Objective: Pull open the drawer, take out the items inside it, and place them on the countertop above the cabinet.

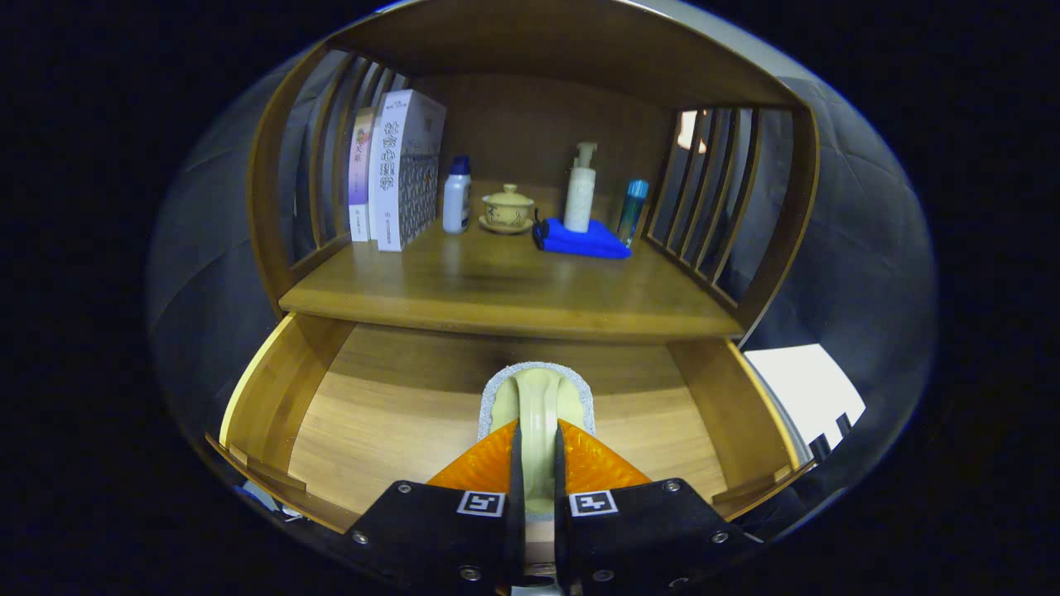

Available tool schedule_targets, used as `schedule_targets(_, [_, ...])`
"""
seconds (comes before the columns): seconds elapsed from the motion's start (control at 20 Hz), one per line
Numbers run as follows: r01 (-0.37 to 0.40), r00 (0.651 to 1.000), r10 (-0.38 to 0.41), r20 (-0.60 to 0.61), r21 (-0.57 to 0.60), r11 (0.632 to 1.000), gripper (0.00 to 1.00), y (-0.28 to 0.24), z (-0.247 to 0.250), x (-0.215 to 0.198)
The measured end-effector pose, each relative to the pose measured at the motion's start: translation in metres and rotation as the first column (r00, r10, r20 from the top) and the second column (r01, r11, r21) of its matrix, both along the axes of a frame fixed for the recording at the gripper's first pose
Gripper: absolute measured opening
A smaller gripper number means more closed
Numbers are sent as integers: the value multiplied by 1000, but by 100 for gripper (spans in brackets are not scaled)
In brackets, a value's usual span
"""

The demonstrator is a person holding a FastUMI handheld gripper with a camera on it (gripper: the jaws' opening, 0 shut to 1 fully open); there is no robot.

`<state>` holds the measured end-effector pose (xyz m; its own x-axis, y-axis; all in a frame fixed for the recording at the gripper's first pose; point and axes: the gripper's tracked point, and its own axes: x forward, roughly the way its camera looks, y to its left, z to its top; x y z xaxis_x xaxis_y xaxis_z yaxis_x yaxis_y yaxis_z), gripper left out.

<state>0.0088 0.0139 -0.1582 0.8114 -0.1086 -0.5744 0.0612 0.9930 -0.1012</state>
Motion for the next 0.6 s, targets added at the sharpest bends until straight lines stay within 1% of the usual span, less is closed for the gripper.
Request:
schedule_targets(0.15, [-6, 998, 7, 65, -16, 1000, 14, -1, 31, 10])
schedule_targets(0.3, [-6, 992, 7, 126, -5, 1000, 14, 0, 57, 29])
schedule_targets(0.45, [-17, 983, 12, 185, 22, 1000, 14, 3, 75, 60])
schedule_targets(0.6, [-61, 973, 49, 228, 45, 997, 14, 10, 77, 95])
